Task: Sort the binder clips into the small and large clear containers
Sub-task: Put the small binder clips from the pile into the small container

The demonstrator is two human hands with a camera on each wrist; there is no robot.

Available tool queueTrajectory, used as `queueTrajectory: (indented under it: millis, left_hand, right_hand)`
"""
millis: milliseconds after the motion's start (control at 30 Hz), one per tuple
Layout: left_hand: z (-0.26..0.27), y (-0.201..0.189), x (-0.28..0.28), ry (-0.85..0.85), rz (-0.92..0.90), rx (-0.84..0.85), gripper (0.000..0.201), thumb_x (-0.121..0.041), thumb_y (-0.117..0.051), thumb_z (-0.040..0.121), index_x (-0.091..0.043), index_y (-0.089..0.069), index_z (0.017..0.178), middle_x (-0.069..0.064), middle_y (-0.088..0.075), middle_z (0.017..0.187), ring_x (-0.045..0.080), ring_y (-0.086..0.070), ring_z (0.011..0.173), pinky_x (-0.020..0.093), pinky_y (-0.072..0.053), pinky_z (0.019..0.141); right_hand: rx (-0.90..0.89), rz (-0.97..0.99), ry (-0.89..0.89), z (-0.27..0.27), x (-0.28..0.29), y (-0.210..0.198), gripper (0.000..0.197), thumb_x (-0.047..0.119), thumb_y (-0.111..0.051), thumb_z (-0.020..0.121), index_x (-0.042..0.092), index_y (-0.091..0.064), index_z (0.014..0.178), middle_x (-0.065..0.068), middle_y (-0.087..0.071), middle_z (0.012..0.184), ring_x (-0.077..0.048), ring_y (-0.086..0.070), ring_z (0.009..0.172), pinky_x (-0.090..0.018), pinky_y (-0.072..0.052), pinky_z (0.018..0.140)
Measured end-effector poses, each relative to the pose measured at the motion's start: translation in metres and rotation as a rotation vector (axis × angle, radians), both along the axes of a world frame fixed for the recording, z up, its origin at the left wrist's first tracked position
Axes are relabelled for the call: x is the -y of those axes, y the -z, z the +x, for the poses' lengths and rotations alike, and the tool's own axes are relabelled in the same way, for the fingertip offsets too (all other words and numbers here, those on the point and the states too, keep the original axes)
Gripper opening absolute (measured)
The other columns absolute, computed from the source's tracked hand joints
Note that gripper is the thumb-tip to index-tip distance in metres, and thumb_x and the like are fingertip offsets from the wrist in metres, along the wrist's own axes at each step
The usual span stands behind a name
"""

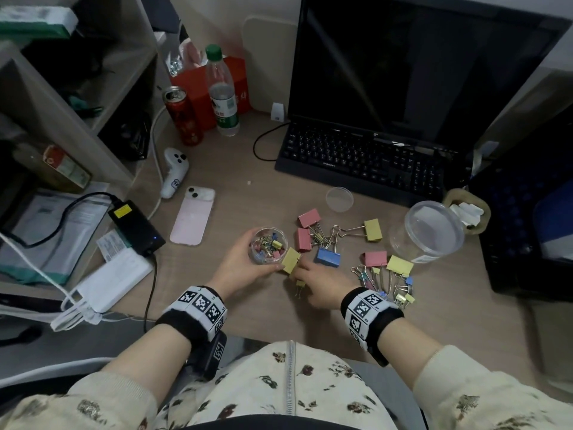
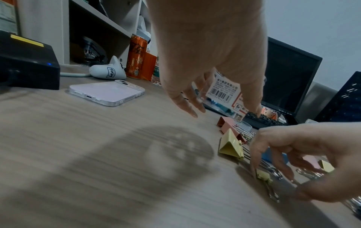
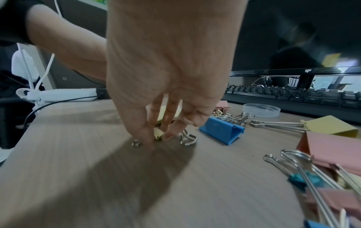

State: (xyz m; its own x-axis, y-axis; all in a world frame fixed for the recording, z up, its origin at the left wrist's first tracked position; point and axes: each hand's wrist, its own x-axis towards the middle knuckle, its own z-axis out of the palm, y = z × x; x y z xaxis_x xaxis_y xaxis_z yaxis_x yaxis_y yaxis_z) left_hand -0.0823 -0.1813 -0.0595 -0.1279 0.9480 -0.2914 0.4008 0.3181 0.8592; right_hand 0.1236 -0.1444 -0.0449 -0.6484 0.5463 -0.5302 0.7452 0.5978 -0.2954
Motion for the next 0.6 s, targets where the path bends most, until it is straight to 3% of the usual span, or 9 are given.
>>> queueTrajectory:
  millis: [167, 333, 467, 600]
  left_hand:
    - [0.001, 0.003, -0.003, 0.035, 0.002, -0.014, 0.079, -0.030, -0.092, 0.061, -0.025, -0.053, 0.128, -0.010, -0.062, 0.119, 0.007, -0.060, 0.108, 0.025, -0.049, 0.095]
    - [0.003, 0.005, -0.006, 0.058, -0.017, -0.009, 0.083, -0.031, -0.093, 0.060, -0.025, -0.050, 0.131, -0.008, -0.061, 0.123, 0.010, -0.060, 0.111, 0.029, -0.049, 0.098]
    - [0.005, 0.007, -0.009, 0.073, -0.006, 0.003, 0.083, -0.031, -0.093, 0.059, -0.027, -0.050, 0.130, -0.008, -0.061, 0.123, 0.011, -0.060, 0.112, 0.036, -0.049, 0.101]
    - [0.010, 0.008, -0.014, 0.100, -0.033, 0.007, 0.086, -0.030, -0.093, 0.058, -0.026, -0.049, 0.132, -0.006, -0.060, 0.124, 0.012, -0.060, 0.112, 0.036, -0.049, 0.102]
  right_hand:
    - [-0.005, 0.031, 0.013, -0.002, 0.007, 0.008, 0.024, 0.007, -0.055, 0.086, 0.011, -0.056, 0.110, -0.010, -0.050, 0.117, -0.030, -0.054, 0.104, -0.030, -0.034, 0.069]
    - [0.002, 0.034, 0.124, 0.002, 0.007, 0.008, 0.020, 0.014, -0.056, 0.089, 0.011, -0.058, 0.109, -0.009, -0.053, 0.112, -0.030, -0.057, 0.099, -0.030, -0.036, 0.067]
    - [-0.220, 0.065, 0.436, 0.007, -0.007, 0.001, 0.017, 0.014, -0.057, 0.085, 0.015, -0.061, 0.101, -0.007, -0.056, 0.109, -0.029, -0.058, 0.099, -0.028, -0.040, 0.069]
    - [-0.439, 0.176, 0.569, 0.006, -0.023, -0.008, 0.017, 0.023, -0.062, 0.086, 0.014, -0.062, 0.100, -0.006, -0.060, 0.103, -0.024, -0.056, 0.093, -0.038, -0.048, 0.078]
